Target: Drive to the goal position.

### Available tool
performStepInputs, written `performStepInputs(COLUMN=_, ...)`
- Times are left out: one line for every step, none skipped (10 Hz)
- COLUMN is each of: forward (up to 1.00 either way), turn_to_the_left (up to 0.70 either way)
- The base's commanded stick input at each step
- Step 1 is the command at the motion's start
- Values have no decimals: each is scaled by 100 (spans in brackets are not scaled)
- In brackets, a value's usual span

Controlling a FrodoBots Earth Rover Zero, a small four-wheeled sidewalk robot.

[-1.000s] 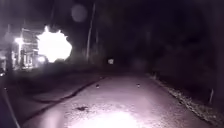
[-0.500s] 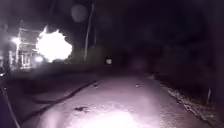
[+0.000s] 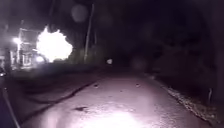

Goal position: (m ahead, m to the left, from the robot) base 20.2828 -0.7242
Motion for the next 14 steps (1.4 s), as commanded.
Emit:
performStepInputs(forward=50, turn_to_the_left=0)
performStepInputs(forward=50, turn_to_the_left=0)
performStepInputs(forward=50, turn_to_the_left=0)
performStepInputs(forward=50, turn_to_the_left=0)
performStepInputs(forward=50, turn_to_the_left=-20)
performStepInputs(forward=50, turn_to_the_left=-49)
performStepInputs(forward=50, turn_to_the_left=-46)
performStepInputs(forward=50, turn_to_the_left=0)
performStepInputs(forward=50, turn_to_the_left=8)
performStepInputs(forward=50, turn_to_the_left=4)
performStepInputs(forward=50, turn_to_the_left=-39)
performStepInputs(forward=50, turn_to_the_left=-24)
performStepInputs(forward=50, turn_to_the_left=-1)
performStepInputs(forward=50, turn_to_the_left=1)
